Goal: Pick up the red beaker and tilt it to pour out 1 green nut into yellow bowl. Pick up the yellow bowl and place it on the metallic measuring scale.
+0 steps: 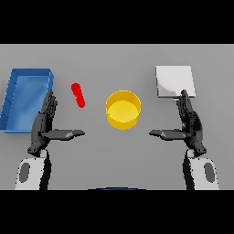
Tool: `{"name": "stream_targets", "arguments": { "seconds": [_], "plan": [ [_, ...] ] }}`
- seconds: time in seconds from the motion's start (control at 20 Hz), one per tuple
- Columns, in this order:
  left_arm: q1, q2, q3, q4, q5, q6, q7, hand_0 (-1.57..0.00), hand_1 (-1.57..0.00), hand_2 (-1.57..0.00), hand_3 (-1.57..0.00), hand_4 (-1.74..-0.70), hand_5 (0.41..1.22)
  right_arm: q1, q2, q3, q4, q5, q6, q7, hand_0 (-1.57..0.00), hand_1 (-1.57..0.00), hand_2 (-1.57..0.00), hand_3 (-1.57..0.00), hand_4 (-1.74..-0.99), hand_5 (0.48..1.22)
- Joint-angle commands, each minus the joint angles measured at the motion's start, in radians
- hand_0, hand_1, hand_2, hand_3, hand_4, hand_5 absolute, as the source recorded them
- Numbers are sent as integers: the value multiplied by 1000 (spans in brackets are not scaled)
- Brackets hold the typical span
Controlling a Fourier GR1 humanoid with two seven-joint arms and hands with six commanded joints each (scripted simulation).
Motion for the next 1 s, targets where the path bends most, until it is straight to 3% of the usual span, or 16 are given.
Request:
{"name": "stream_targets", "arguments": {
  "seconds": [0.0,0.25,0.35,0.5,0.65,0.95],
  "plan": [
    [2,-2,-2,-1,-1,1,-1,1,1,1,1,-1202,677,0,1,1,0,1,-1,0,1,1,1,1,-1177,572],
    [17,-14,-15,-3,-12,5,-7,1,1,1,1,-1202,677,12,15,17,-15,11,-8,-4,1,1,1,1,-1177,572],
    [73,28,-65,-77,-74,-14,-40,1,1,1,1,-1203,677,41,-47,64,-48,138,-30,-45,1,1,1,1,-1178,573],
    [89,53,-87,-134,-96,-22,6,1,1,1,1,-1200,672,64,-60,99,-90,190,-32,-36,1,1,1,1,-1193,582],
    [99,43,-115,-148,-122,-20,33,1,1,1,1,-1184,660,41,-75,83,-79,167,-14,-29,1,1,1,1,-1206,585],
    [66,33,-115,-99,-134,-12,61,1,1,1,1,-1189,658,57,-74,82,-85,120,30,-73,1,1,1,1,-1291,621]
  ]
}}
